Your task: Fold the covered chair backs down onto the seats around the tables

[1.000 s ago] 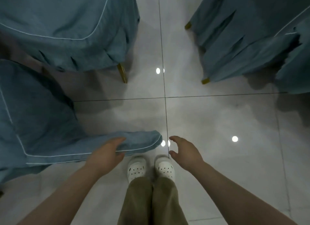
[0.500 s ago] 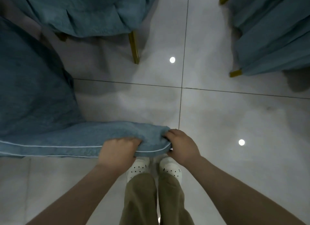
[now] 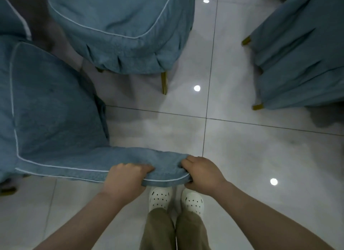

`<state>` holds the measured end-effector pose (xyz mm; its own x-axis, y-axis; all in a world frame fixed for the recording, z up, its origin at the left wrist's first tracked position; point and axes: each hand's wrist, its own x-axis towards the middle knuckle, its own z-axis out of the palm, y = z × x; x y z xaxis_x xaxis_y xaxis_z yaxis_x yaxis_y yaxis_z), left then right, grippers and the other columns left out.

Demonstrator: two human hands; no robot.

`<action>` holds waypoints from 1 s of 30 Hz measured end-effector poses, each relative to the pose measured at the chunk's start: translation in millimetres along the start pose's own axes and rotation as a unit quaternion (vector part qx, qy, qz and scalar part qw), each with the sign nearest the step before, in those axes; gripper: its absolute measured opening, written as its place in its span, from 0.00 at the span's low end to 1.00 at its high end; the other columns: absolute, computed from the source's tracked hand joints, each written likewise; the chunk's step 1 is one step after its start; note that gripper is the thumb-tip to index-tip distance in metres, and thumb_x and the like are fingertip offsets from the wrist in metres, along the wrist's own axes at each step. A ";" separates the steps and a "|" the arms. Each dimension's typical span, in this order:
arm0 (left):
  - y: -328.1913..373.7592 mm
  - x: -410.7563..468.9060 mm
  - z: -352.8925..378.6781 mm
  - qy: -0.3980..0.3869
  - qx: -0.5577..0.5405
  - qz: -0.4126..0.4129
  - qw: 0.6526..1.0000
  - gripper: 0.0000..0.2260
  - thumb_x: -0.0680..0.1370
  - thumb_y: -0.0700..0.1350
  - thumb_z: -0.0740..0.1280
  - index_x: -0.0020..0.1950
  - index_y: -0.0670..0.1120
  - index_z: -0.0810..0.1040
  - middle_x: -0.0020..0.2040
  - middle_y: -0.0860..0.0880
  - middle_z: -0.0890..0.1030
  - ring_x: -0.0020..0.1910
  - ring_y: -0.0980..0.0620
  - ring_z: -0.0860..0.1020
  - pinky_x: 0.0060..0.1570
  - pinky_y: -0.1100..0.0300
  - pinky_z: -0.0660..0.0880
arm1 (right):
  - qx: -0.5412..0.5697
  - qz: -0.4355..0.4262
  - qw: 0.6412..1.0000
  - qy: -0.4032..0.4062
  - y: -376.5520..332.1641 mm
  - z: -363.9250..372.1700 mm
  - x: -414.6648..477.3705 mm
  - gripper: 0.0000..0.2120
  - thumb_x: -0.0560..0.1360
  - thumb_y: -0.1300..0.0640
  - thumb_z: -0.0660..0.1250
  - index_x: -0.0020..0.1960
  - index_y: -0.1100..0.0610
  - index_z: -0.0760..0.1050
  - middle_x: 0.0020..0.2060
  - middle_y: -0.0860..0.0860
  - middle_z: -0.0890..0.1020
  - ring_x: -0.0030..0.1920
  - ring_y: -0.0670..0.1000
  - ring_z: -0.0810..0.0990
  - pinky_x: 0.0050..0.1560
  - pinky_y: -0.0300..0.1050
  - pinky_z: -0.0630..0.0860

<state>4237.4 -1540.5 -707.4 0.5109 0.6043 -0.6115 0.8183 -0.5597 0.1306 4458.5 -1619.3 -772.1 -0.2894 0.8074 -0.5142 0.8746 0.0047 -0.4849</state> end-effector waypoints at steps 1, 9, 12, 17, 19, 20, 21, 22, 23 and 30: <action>-0.5 -8.3 -9.5 0.003 0.003 0.001 1.000 0.20 0.74 0.48 0.61 0.64 0.62 0.73 0.52 0.54 0.83 0.50 0.48 0.80 0.46 0.59 0.73 | -0.002 -0.005 1.000 0.001 -5.4 -10.3 -5.9 0.19 0.68 0.51 0.68 0.57 0.52 0.72 0.52 0.51 0.77 0.49 0.55 0.77 0.43 0.41 0.63; 28.5 -64.5 -85.8 0.055 -0.012 0.028 0.998 0.19 0.68 0.48 0.69 0.57 0.62 0.78 0.43 0.55 0.84 0.40 0.52 0.81 0.37 0.60 0.75 | 0.021 0.025 0.999 0.005 -19.4 -85.5 -73.2 0.22 0.68 0.47 0.69 0.61 0.47 0.69 0.55 0.46 0.76 0.52 0.49 0.76 0.48 0.40 0.72; 42.4 -89.5 -113.6 0.081 -0.015 0.017 0.996 0.20 0.68 0.46 0.68 0.57 0.62 0.78 0.43 0.54 0.84 0.41 0.50 0.81 0.37 0.59 0.75 | 0.052 0.094 0.993 0.045 -17.2 -112.8 -107.2 0.26 0.69 0.44 0.71 0.63 0.45 0.67 0.57 0.44 0.77 0.50 0.45 0.76 0.50 0.39 0.75; 56.1 -120.0 -143.4 0.103 -0.018 0.004 0.995 0.22 0.72 0.48 0.63 0.64 0.64 0.72 0.50 0.54 0.82 0.49 0.50 0.79 0.43 0.58 0.71 | 0.062 0.121 0.987 0.087 -24.0 -147.4 -142.2 0.30 0.66 0.45 0.75 0.65 0.45 0.68 0.58 0.44 0.77 0.52 0.45 0.76 0.52 0.39 0.75; 61.9 -134.4 -156.1 0.113 -0.038 0.005 0.993 0.21 0.72 0.49 0.64 0.63 0.64 0.73 0.48 0.54 0.83 0.47 0.51 0.79 0.43 0.59 0.70 | 0.080 0.109 0.985 0.106 -34.1 -159.2 -147.1 0.29 0.65 0.46 0.76 0.63 0.45 0.70 0.55 0.43 0.77 0.52 0.45 0.76 0.52 0.39 0.75; 64.1 -144.3 -164.1 0.120 -0.043 0.002 0.992 0.21 0.71 0.49 0.64 0.62 0.64 0.74 0.47 0.54 0.83 0.46 0.51 0.79 0.42 0.59 0.71 | 0.092 0.100 0.983 0.122 -41.5 -168.0 -152.6 0.26 0.65 0.47 0.77 0.61 0.46 0.72 0.54 0.42 0.78 0.51 0.44 0.76 0.52 0.39 0.75; 63.9 -149.9 -169.1 0.129 -0.049 0.000 0.990 0.20 0.71 0.49 0.64 0.61 0.64 0.75 0.46 0.54 0.83 0.45 0.51 0.80 0.42 0.58 0.71 | 0.106 0.092 0.980 0.141 -45.8 -173.9 -155.0 0.22 0.66 0.49 0.77 0.58 0.47 0.75 0.51 0.43 0.79 0.50 0.45 0.77 0.51 0.40 0.75; 64.3 -156.6 -174.9 0.138 -0.057 -0.003 0.989 0.20 0.70 0.49 0.65 0.61 0.64 0.75 0.45 0.54 0.83 0.44 0.51 0.80 0.42 0.59 0.70 | 0.114 0.086 0.977 0.159 -49.7 -180.8 -158.5 0.17 0.67 0.51 0.76 0.54 0.49 0.77 0.49 0.44 0.80 0.48 0.46 0.78 0.49 0.41 0.75; 64.9 -164.8 -181.4 0.149 -0.066 -0.005 0.987 0.20 0.70 0.49 0.65 0.60 0.64 0.76 0.44 0.54 0.83 0.44 0.51 0.80 0.42 0.59 0.70 | 0.112 0.080 0.975 0.173 -54.0 -189.0 -163.5 0.12 0.67 0.52 0.75 0.49 0.50 0.78 0.45 0.45 0.81 0.46 0.47 0.79 0.46 0.42 0.75; 69.8 -221.6 -229.3 0.206 -0.138 -0.049 0.967 0.12 0.68 0.53 0.70 0.51 0.59 0.81 0.38 0.52 0.83 0.39 0.51 0.79 0.37 0.61 0.67 | 0.005 -0.012 0.982 0.191 -95.6 -278.6 -194.2 0.08 0.68 0.51 0.74 0.42 0.49 0.75 0.38 0.45 0.80 0.39 0.49 0.78 0.37 0.40 0.69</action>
<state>4241.7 -1583.4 -383.9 0.4424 0.8535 -0.2754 0.8782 -0.3501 0.3259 4539.5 -1612.1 -428.9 -0.1418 0.9692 -0.2012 0.8644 0.0222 -0.5023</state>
